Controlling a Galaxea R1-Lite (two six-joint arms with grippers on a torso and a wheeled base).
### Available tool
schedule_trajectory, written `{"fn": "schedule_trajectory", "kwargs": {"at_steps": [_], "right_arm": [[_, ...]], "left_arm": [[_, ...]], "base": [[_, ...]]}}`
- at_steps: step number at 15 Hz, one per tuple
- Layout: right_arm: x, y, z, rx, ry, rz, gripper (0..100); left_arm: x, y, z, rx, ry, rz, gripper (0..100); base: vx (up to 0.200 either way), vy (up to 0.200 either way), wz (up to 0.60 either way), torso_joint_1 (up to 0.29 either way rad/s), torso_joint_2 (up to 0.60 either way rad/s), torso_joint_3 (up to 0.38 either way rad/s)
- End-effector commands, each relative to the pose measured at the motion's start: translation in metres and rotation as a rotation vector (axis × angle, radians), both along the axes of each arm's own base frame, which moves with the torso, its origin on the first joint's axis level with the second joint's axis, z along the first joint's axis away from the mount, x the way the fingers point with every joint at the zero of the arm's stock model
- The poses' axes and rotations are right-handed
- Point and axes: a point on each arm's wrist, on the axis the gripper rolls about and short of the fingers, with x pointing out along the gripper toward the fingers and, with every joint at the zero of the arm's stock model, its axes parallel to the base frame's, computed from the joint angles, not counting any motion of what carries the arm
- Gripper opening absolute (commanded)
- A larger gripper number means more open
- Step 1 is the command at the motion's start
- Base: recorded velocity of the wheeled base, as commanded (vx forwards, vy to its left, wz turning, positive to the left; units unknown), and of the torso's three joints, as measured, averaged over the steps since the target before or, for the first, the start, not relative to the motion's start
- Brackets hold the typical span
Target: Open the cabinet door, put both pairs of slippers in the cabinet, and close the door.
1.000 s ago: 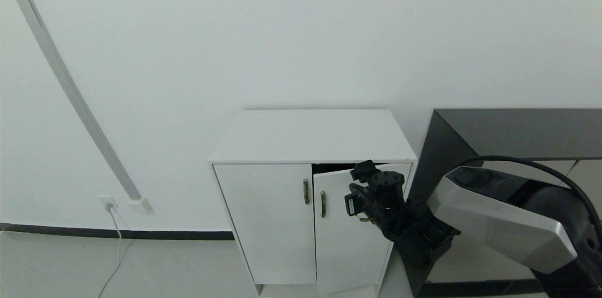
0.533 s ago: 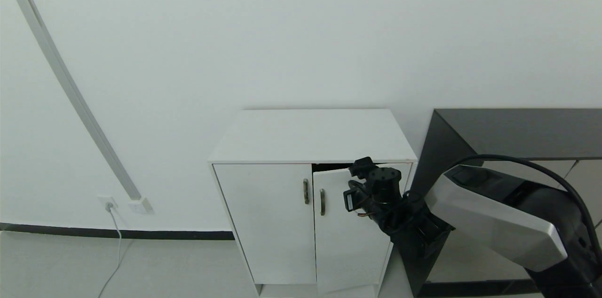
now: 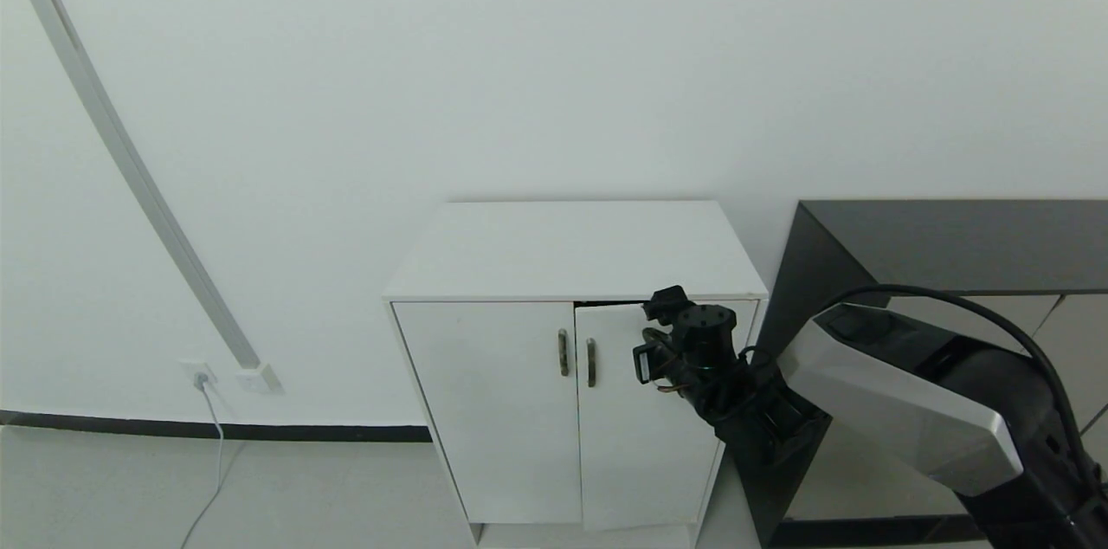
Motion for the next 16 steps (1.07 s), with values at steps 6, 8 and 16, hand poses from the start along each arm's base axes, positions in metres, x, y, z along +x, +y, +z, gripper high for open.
{"fn": "schedule_trajectory", "kwargs": {"at_steps": [6,8,16], "right_arm": [[0.010,-0.003,-0.002,-0.001,0.000,-0.016,0],[0.012,-0.003,-0.005,-0.001,0.000,-0.019,0],[0.016,-0.003,-0.007,0.001,-0.006,-0.021,0]], "left_arm": [[0.000,0.000,0.000,0.000,-0.001,0.001,0],[0.000,0.000,0.000,0.000,0.001,0.001,0],[0.000,0.000,0.000,0.000,-0.001,0.001,0]], "base": [[0.000,0.000,0.00,0.000,0.00,0.000],[0.000,0.000,0.00,0.000,0.00,0.000],[0.000,0.000,0.00,0.000,0.00,0.000]]}}
